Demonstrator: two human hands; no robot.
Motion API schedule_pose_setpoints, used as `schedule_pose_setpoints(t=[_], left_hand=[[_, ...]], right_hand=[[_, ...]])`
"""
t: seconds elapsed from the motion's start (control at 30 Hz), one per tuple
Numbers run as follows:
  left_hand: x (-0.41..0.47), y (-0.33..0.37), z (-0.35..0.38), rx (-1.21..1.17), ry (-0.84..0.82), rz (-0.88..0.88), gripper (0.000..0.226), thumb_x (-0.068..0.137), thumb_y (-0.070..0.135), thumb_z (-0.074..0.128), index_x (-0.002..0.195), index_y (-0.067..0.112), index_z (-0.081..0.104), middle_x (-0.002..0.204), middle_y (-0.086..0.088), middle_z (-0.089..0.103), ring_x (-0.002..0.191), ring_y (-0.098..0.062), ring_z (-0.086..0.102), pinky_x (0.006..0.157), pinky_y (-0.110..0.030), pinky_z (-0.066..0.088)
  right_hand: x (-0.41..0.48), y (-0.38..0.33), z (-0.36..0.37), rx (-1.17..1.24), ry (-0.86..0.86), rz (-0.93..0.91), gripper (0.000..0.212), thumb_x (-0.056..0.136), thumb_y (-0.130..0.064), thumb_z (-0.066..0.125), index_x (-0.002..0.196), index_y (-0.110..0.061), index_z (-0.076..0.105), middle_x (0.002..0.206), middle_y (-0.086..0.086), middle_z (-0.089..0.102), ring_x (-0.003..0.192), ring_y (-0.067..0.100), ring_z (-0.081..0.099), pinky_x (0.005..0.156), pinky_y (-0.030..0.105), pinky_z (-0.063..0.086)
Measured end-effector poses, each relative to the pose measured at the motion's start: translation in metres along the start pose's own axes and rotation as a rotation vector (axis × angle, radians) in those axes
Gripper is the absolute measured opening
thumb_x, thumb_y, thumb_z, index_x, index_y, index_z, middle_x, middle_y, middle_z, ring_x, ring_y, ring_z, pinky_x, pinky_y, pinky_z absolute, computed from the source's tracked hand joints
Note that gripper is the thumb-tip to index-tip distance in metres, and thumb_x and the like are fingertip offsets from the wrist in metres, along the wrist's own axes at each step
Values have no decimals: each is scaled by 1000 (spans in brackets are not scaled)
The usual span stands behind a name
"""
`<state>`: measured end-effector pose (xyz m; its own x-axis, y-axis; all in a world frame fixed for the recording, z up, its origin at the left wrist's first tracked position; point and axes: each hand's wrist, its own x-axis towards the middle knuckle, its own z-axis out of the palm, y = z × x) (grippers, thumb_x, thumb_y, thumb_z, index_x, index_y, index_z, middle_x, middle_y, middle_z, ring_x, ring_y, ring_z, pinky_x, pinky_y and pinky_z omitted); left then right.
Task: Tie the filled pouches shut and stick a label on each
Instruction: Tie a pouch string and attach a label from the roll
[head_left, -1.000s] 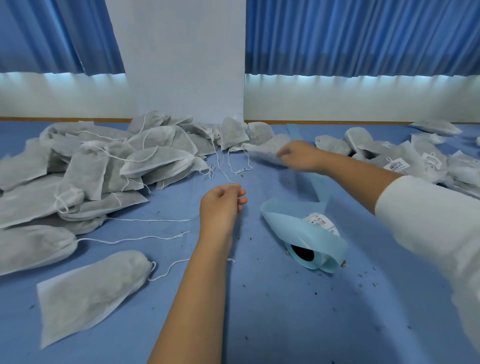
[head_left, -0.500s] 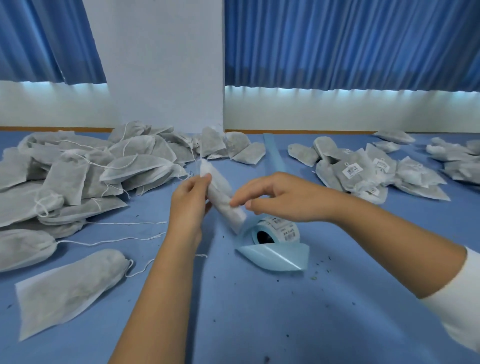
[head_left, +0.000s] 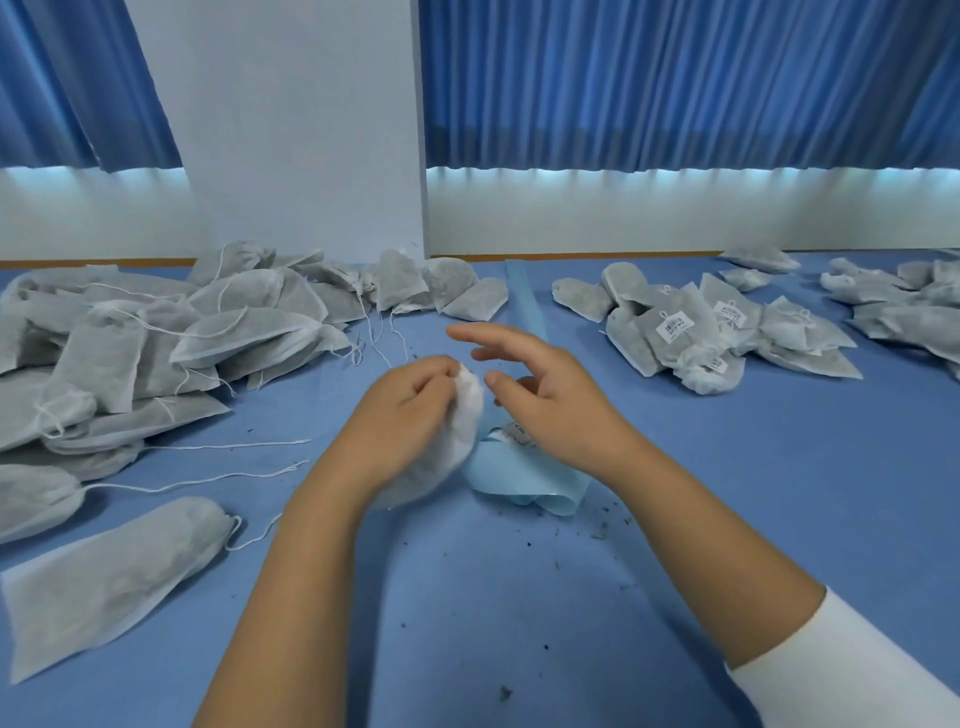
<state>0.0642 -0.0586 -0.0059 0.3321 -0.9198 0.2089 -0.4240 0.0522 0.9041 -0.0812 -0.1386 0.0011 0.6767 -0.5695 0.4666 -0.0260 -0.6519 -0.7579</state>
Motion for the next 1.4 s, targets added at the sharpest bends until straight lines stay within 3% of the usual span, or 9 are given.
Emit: schedule_pose_setpoints(t=[0.13, 0.27, 0.4, 0.5, 0.67, 1.0, 1.13, 1.27, 1.4], left_hand=[[-7, 3, 6, 81, -114, 11, 38, 99, 19, 46, 67, 30, 63, 66, 16, 60, 62, -1, 53, 59, -14, 38], [-6, 3, 8, 116, -151, 17, 27, 100, 21, 47, 84, 10, 66, 91, -9, 68, 76, -9, 57, 71, -23, 42], [-9, 2, 9, 187, -100, 51, 33, 99, 23, 48, 68, 13, 50, 62, 8, 43, 56, -5, 39, 51, -13, 32], [-7, 3, 7, 299, -54, 67, 38, 102, 28, 47, 67, 15, 44, 63, 9, 39, 57, -6, 36, 51, -12, 34], [-14, 16, 6, -111, -182, 1, 24, 97, 31, 60, 78, 17, 69, 80, 10, 68, 72, -1, 60, 64, -7, 43], [-13, 21, 3, -16, -35, 7, 18, 93, 13, 59, 77, 19, 67, 69, 8, 69, 62, 2, 58, 57, -8, 42], [-16, 23, -2, -2, -17, -71, 25, 88, 17, 58, 68, 23, 70, 64, 10, 65, 53, -1, 52, 50, -10, 39], [-21, 31, 0, -239, -147, -59, 18, 79, 25, 62, 67, 26, 75, 71, 6, 71, 61, -1, 58, 60, -14, 42], [-19, 34, 5, -475, -10, -3, 18, 91, 19, 64, 87, 23, 81, 96, 3, 78, 93, 0, 70, 83, -18, 49]], right_hand=[[-6, 6, -2, 67, -32, 32, 42, 96, 2, 49, 124, -27, 61, 126, -10, 64, 113, 2, 59, 81, 24, 52], [-11, 9, -8, 181, -26, 96, 25, 93, -1, 61, 109, -19, 71, 98, -3, 74, 84, 4, 67, 71, 17, 52], [-13, 11, -11, 111, 86, 63, 13, 87, -4, 70, 91, -16, 75, 90, -1, 74, 84, 14, 69, 79, 26, 55], [-13, 11, -14, 89, 108, 98, 13, 91, -8, 64, 87, -19, 68, 89, -5, 71, 84, 11, 65, 70, 28, 54], [-15, 8, -15, 80, 38, 99, 11, 97, -7, 54, 92, -16, 58, 81, -10, 66, 77, 4, 62, 68, 25, 50], [-17, 1, -21, 31, -98, 212, 9, 98, -14, 55, 90, -16, 58, 50, -13, 38, 46, 4, 34, 48, 15, 33], [-15, 0, -27, 3, 48, 139, 3, 91, -14, 66, 89, -14, 69, 50, -12, 34, 48, 5, 32, 51, 15, 32], [-15, 1, -29, 9, 237, 47, 5, 88, -13, 70, 87, -16, 72, 51, -12, 32, 50, 6, 31, 52, 15, 29], [-18, 1, -20, -57, 271, 12, 5, 89, -14, 70, 90, -11, 74, 51, -9, 37, 49, 6, 35, 52, 14, 31]])
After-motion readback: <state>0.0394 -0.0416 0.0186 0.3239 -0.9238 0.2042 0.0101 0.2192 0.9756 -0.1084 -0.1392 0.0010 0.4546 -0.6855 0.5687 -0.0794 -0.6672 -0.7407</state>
